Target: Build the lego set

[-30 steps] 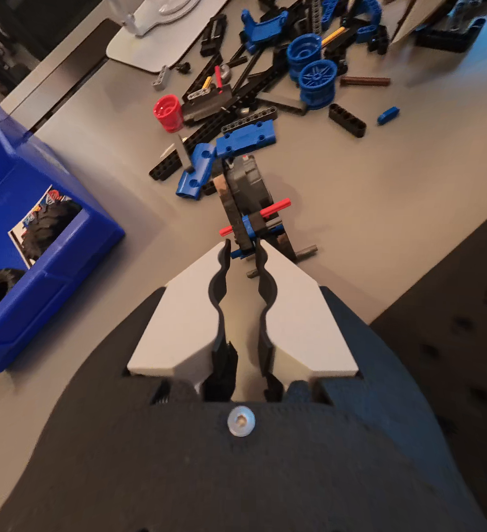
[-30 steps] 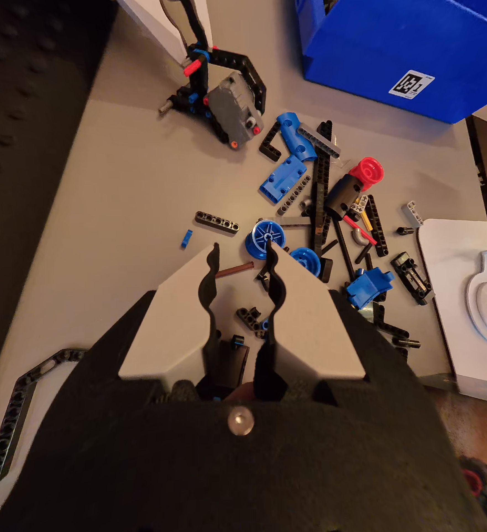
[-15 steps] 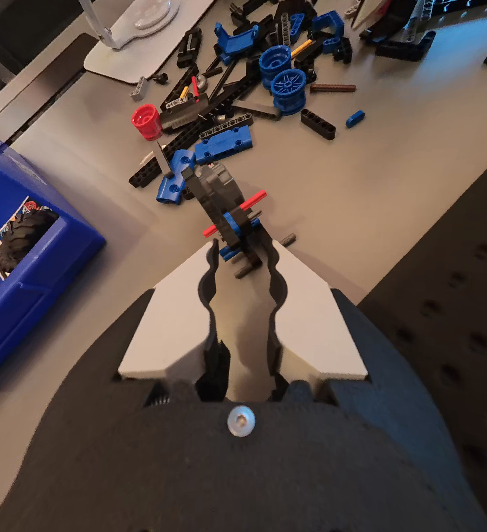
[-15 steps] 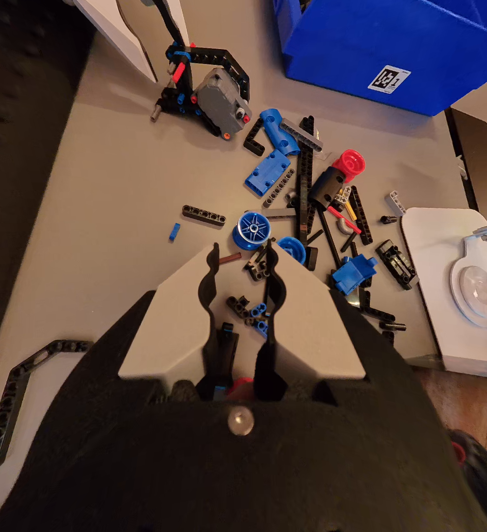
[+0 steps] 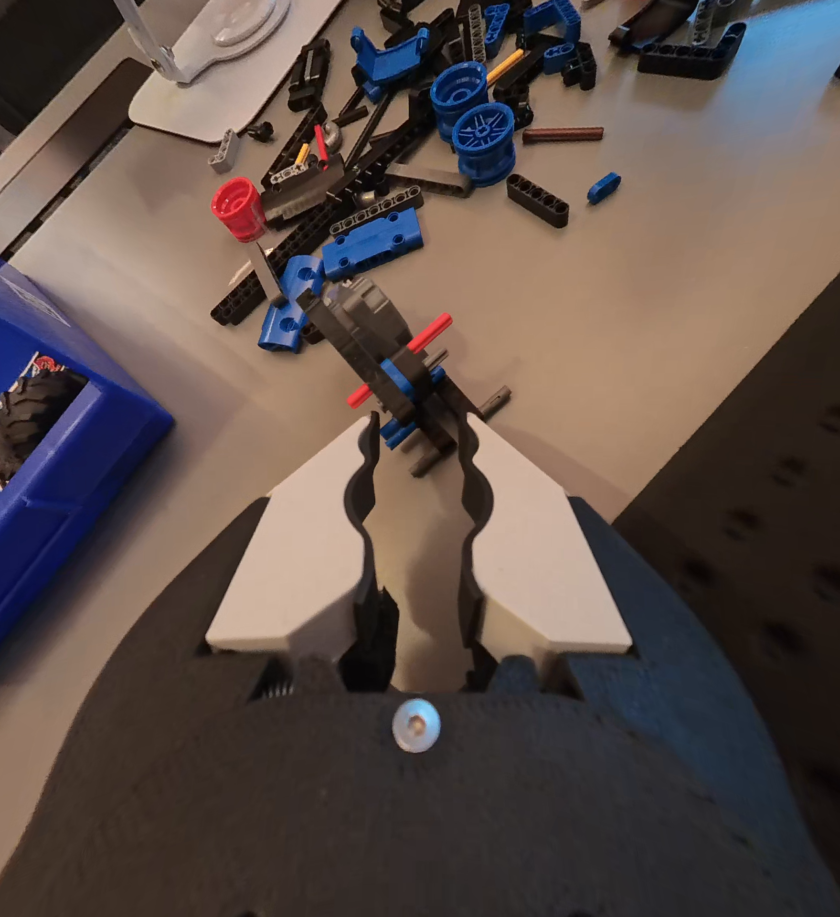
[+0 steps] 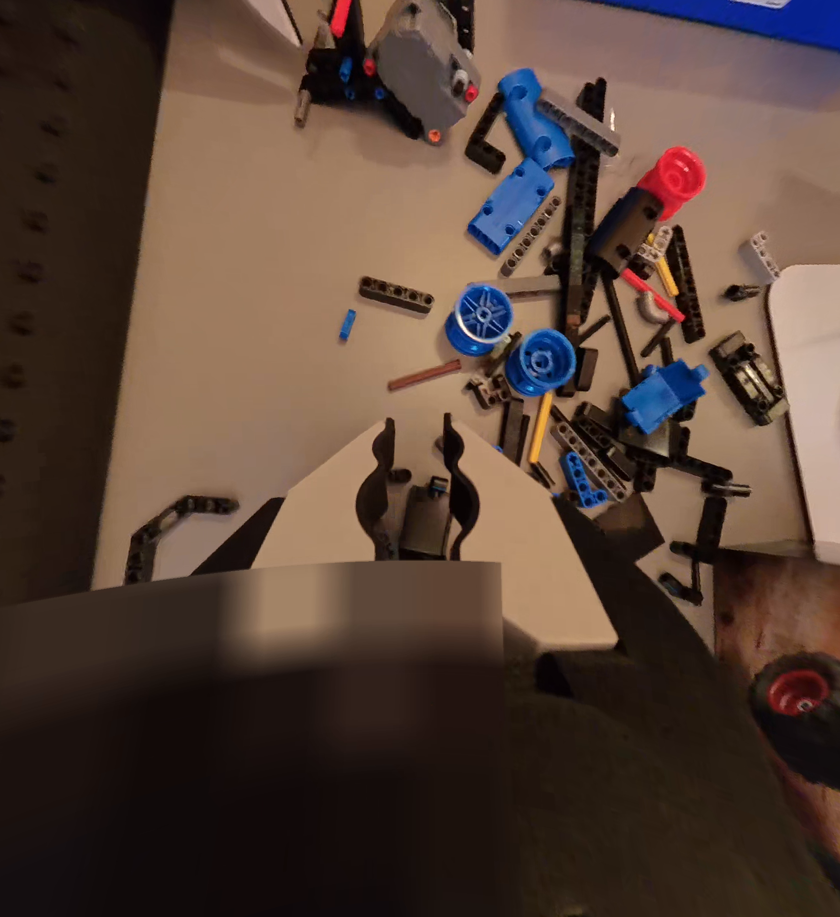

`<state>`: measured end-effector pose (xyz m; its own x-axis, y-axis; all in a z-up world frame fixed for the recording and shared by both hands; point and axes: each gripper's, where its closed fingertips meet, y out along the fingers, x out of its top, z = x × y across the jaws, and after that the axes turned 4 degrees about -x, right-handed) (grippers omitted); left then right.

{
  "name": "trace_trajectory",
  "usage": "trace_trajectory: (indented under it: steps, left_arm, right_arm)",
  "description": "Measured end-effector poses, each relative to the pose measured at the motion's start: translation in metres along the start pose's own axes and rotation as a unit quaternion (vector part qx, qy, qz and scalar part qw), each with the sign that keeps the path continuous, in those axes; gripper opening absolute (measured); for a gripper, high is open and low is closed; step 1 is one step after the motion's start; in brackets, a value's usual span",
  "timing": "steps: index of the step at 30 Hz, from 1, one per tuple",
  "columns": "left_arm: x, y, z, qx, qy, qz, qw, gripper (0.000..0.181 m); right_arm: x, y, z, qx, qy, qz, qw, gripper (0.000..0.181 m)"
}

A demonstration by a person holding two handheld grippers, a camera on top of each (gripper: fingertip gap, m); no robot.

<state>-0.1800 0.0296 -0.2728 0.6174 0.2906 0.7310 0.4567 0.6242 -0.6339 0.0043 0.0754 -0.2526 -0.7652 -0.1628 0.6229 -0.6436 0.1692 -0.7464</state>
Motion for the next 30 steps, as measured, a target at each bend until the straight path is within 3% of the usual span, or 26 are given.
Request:
trace_trajectory:
  steps: [11, 16, 20, 25, 30]
  left_arm:
    - [0.004, 0.002, -0.021, -0.031, 0.058, 0.003, 0.998, 0.022]
    - [0.023, 0.005, -0.048, -0.083, 0.068, -0.024, 0.994, 0.021]
    - [0.024, 0.003, -0.053, -0.089, 0.086, -0.025, 0.992, 0.024]
    - [0.05, -0.019, -0.031, -0.04, 0.082, -0.125, 0.988, 0.028]
    - [0.048, -0.001, -0.025, -0.012, 0.166, -0.085, 0.982, 0.042]
  right_arm:
    - [0.016, 0.056, 0.035, 0.02, -0.004, 0.034, 0.999, 0.019]
    - [0.018, 0.061, 0.033, 0.018, 0.004, 0.046, 0.999, 0.003]
    - [0.018, 0.058, 0.033, 0.023, 0.018, 0.038, 0.999, 0.001]
    - [0.057, 0.047, 0.022, 0.003, 0.066, -0.052, 0.996, 0.002]
    - [0.091, 0.056, 0.021, 0.006, 0.104, -0.108, 0.989, 0.002]
